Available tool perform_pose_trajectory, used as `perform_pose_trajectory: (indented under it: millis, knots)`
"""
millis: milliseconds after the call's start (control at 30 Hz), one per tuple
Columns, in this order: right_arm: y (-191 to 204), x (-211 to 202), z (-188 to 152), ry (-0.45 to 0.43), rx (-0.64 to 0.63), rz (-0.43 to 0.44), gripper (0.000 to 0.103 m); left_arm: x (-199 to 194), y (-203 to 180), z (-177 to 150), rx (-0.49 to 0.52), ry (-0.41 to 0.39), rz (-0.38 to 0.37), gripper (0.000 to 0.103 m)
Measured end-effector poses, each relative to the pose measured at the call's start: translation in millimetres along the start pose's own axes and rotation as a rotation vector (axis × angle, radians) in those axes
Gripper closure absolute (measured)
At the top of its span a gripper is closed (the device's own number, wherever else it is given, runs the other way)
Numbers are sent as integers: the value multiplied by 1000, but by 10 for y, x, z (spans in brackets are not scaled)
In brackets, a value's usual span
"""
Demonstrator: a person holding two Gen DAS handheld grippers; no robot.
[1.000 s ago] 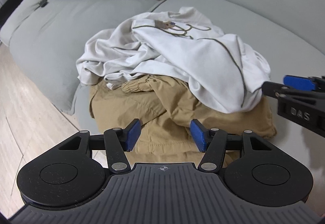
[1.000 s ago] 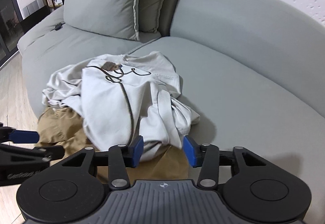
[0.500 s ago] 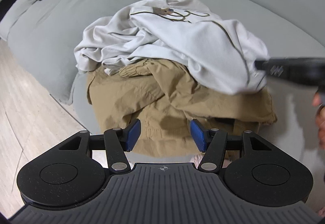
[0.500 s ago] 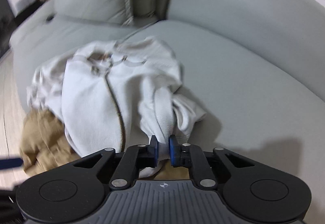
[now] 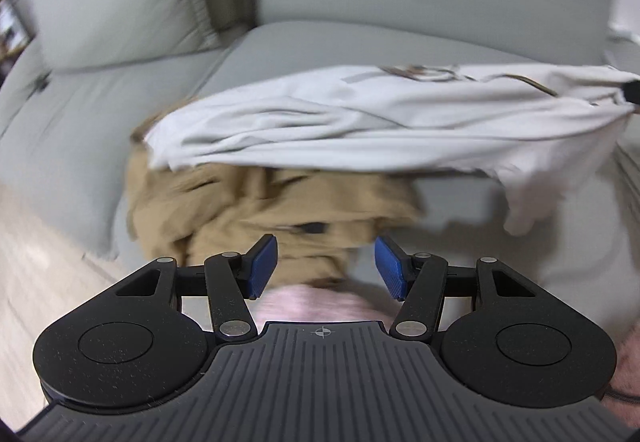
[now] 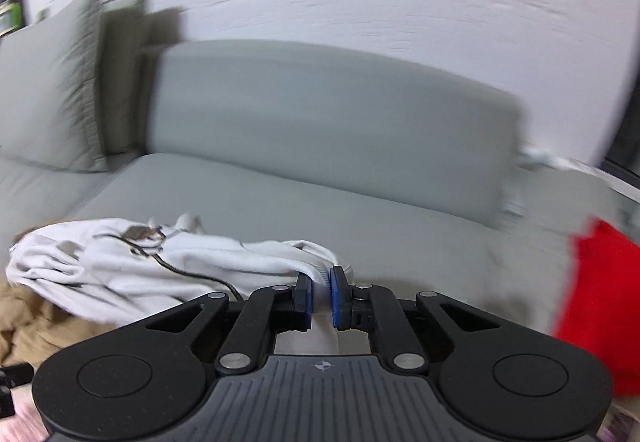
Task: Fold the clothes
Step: 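Lift the white sweatshirt with the right gripper off the khaki shirt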
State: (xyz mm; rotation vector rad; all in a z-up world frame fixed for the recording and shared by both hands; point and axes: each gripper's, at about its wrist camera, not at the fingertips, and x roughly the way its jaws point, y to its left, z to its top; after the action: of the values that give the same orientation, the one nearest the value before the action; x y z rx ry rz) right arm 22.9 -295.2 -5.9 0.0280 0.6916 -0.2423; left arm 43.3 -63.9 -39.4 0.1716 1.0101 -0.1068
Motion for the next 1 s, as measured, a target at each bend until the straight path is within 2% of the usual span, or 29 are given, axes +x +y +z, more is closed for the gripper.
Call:
perform_pose_trajectory:
  millis: [33,133,200,333,467,533,633,800,900,933,1000]
  knots:
    - [-67,-53,-35,-1,10,-14,95,-33,-140,-22,36,-4,-14,43]
    - [-650,-348,-305,16,103,-112,95,-83,-479,-75,117,-8,-47,43]
    - [-973,-509,-556,54,170,-140,95,-94,-709,-112,165,-2,-73,43]
    - [-1144,-551,-913,142,265,-76,95,-110,-1096,-195,237,2,-101,43]
    - [-864,-393,-1084,225,272,81,95,-110,-1212,-223,243,9,-89,43]
    - [-629,-286,-1027,247,262,161,94,-109,-1138,-215,213,17,-54,43]
    - [-193,-293,-719,203,218,298,94,-80,-874,-178,147,24,-5,43]
    - [65,-634,5,-10,203,437,94,-198,-443,-45,28,-12,46,43]
    - [206,-776,202,-89,221,525,94,-282,-262,15,-21,-39,61,43]
    - [268,-771,204,-93,226,552,92,-295,-214,29,-35,-45,65,43]
    - [383,-668,125,-64,226,569,80,-253,-145,17,-55,-31,70,43]
